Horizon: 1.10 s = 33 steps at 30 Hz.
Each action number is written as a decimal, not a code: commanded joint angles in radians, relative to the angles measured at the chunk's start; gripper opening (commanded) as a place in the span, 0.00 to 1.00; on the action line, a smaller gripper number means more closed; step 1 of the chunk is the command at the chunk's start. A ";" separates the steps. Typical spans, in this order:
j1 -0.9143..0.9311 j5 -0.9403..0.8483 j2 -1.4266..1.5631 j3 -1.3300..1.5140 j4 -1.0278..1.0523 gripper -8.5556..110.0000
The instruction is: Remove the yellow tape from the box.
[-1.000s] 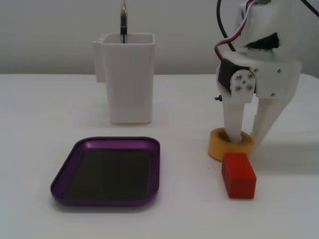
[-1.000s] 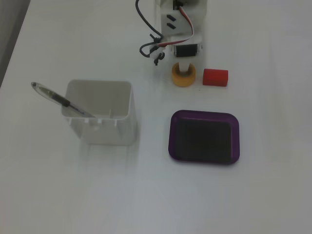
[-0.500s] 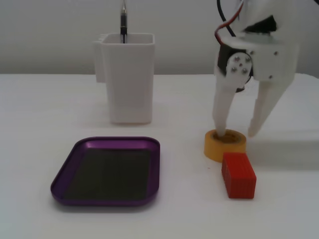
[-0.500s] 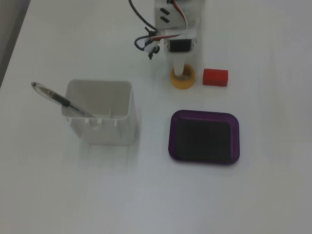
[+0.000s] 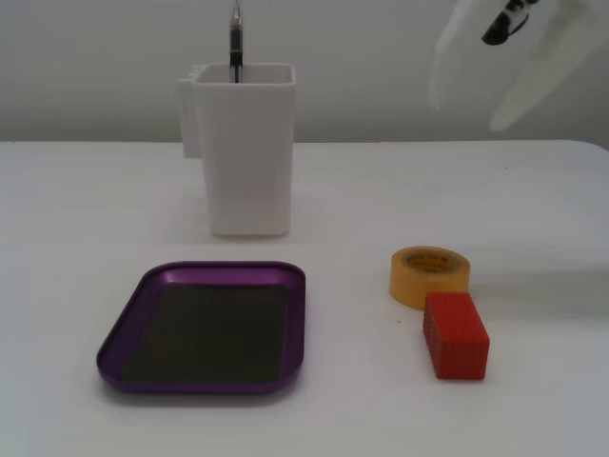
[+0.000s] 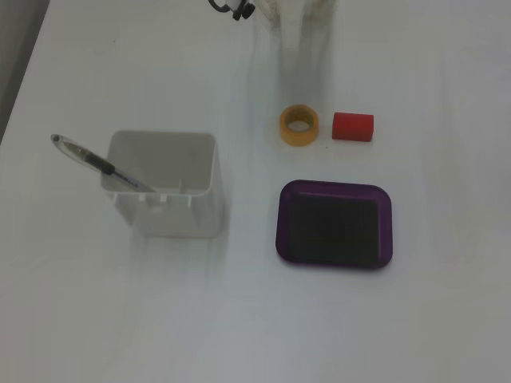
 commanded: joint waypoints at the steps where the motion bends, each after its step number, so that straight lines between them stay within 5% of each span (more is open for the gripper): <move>1: 0.009 0.006 0.207 0.169 -0.040 0.20; 18: 0.008 0.009 1.000 0.945 -0.190 0.20; 26: 0.006 0.011 0.953 0.988 -0.190 0.19; 33: 0.008 0.109 0.953 0.991 -0.189 0.07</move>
